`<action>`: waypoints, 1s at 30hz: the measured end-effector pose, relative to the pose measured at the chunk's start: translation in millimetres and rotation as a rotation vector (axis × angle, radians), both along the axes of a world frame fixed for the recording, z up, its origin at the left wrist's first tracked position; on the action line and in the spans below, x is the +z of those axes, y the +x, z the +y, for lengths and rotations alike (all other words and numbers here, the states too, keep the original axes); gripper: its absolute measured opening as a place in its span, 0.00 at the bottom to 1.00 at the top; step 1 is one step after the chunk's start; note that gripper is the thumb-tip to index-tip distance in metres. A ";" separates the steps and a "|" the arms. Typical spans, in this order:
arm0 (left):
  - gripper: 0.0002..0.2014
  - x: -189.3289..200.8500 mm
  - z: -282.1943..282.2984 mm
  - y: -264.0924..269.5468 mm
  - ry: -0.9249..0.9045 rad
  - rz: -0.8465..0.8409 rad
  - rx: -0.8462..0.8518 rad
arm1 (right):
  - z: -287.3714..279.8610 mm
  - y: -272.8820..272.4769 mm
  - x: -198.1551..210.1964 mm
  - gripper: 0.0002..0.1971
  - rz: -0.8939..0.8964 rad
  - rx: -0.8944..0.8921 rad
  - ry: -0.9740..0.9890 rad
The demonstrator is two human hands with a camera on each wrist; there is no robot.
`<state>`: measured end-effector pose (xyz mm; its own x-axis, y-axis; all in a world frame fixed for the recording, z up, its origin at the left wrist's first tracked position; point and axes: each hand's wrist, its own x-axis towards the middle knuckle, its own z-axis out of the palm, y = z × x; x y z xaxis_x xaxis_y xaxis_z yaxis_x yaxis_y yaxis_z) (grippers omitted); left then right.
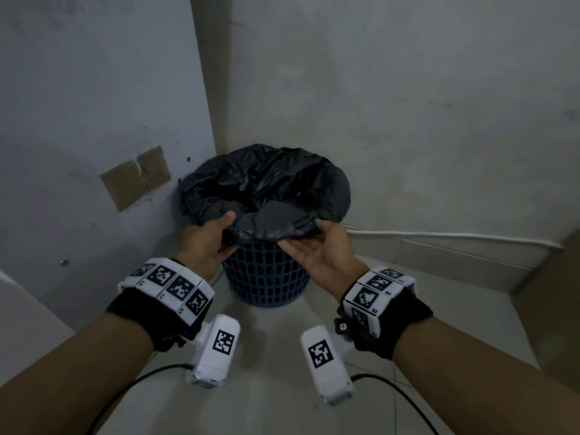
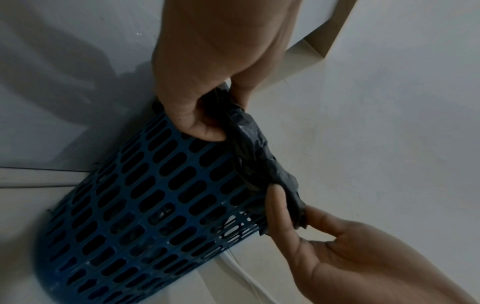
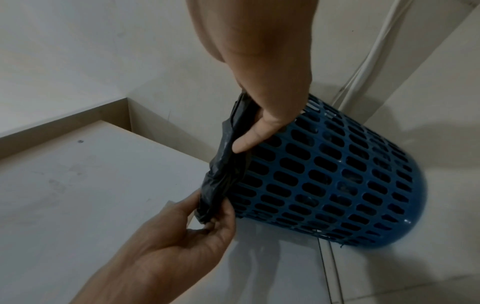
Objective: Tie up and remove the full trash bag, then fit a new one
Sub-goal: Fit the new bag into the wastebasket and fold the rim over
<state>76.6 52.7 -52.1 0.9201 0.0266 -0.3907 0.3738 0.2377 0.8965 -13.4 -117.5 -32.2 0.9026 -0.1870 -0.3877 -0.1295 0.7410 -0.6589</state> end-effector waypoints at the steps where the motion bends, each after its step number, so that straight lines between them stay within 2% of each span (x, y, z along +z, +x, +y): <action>1: 0.24 0.2 -2.1 -4.4 0.002 -0.001 0.016 | -1.7 -0.7 -0.3 0.15 0.008 0.007 -0.022; 5: 0.35 2.8 -16.0 -31.0 0.000 0.049 -0.015 | -3.9 0.3 -5.6 0.17 0.027 0.001 -0.085; 11: 0.24 25.1 -50.4 -55.9 -0.143 0.172 -0.145 | -7.6 4.1 -17.3 0.17 0.062 0.005 -0.162; 14: 0.20 27.9 -54.7 -52.6 -0.162 0.173 -0.088 | -8.8 7.5 -17.9 0.11 0.180 -0.006 -0.228; 17: 0.19 23.1 -53.4 -48.0 -0.161 0.137 -0.048 | -19.6 17.3 -19.5 0.02 0.222 -0.162 -0.294; 20: 0.21 22.0 -52.6 -48.0 -0.175 0.113 -0.049 | -32.3 28.2 -17.8 0.29 0.111 -0.245 -0.316; 21: 0.22 22.4 -52.6 -48.5 -0.178 0.104 -0.048 | -35.5 29.4 -16.4 0.31 0.096 -0.230 -0.311; 22: 0.23 22.9 -52.6 -49.0 -0.176 0.095 -0.048 | -38.4 30.4 -15.6 0.28 0.095 -0.217 -0.312; 25: 0.24 21.6 -51.3 -49.5 -0.160 0.080 -0.047 | -45.3 32.8 -11.6 0.11 0.127 -0.212 -0.337; 28: 0.23 20.2 -48.4 -50.0 -0.132 0.068 -0.047 | -49.7 36.8 -6.3 0.07 0.137 -0.281 -0.275; 29: 0.24 19.7 -47.5 -50.0 -0.127 0.067 -0.043 | -51.2 38.0 -4.3 0.04 0.114 -0.271 -0.240; 30: 0.24 19.1 -46.7 -49.5 -0.126 0.067 -0.037 | -52.3 37.9 -1.2 0.06 0.101 -0.246 -0.220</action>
